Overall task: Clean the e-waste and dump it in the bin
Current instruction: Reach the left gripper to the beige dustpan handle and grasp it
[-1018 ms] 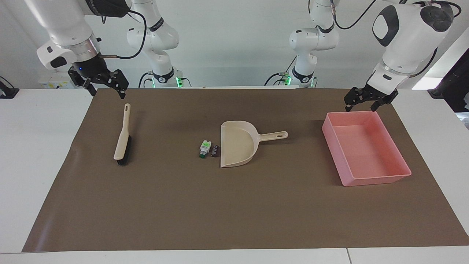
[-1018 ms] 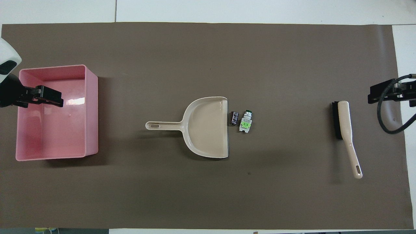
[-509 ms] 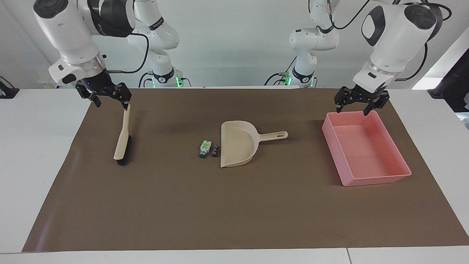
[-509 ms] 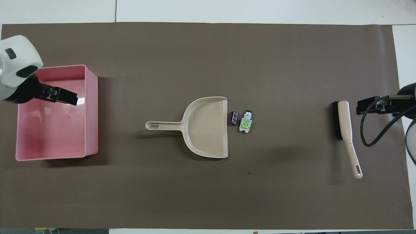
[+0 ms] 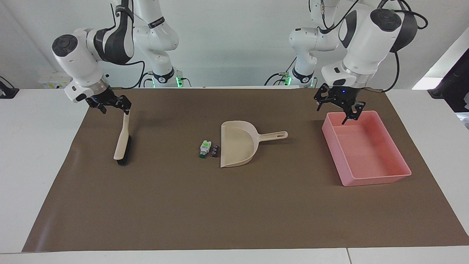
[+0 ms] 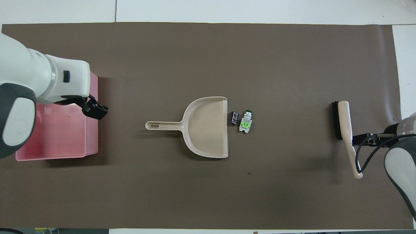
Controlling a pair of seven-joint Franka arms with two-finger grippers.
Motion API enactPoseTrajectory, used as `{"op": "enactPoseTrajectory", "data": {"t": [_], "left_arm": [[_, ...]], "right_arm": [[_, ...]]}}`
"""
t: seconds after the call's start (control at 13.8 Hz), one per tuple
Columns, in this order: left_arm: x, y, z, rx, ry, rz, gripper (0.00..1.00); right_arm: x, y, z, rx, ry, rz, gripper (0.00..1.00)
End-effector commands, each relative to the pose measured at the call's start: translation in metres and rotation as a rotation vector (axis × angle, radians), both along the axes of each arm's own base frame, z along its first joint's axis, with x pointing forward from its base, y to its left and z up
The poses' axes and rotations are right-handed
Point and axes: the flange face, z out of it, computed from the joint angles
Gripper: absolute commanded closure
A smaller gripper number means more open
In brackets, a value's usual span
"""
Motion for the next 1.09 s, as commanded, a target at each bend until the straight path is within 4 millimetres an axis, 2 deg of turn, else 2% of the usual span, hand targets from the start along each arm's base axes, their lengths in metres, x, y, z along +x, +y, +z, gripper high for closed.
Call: {"op": "enactPoseTrajectory", "data": {"t": [0.0,0.07,0.22,0.51,0.65,0.87,0.95,1.02], "left_arm": [[-0.016,-0.040,-0.026,0.004,-0.003,-0.263,0.00],[-0.025,-0.059,-0.034,0.003,-0.021,-0.313,0.00],[-0.039,-0.073,-0.047,0.003,-0.023,-0.339,0.00],[-0.047,-0.089,-0.061,0.002,-0.023,-0.368,0.03],[-0.047,-0.106,-0.074,0.042,-0.037,-0.410,0.03],[-0.041,-0.119,-0.093,0.070,-0.040,-0.434,0.03],[-0.043,-0.132,-0.108,0.078,-0.022,-0.456,0.03],[-0.045,-0.138,-0.114,0.081,-0.011,-0.465,0.03]], "right_arm": [[-0.020,0.003,-0.037,0.008,-0.008,0.019,0.00],[-0.024,0.004,-0.045,0.008,-0.010,0.019,0.00],[-0.032,-0.002,-0.060,0.012,-0.007,0.027,0.00],[-0.045,-0.012,-0.074,0.021,-0.006,0.063,0.00],[-0.048,-0.010,-0.080,0.019,-0.014,0.065,0.01],[-0.046,-0.009,-0.080,0.019,-0.013,0.070,0.19],[-0.044,-0.009,-0.078,0.019,-0.018,0.067,0.19],[-0.044,-0.008,-0.078,0.029,-0.020,0.061,0.19]]}}
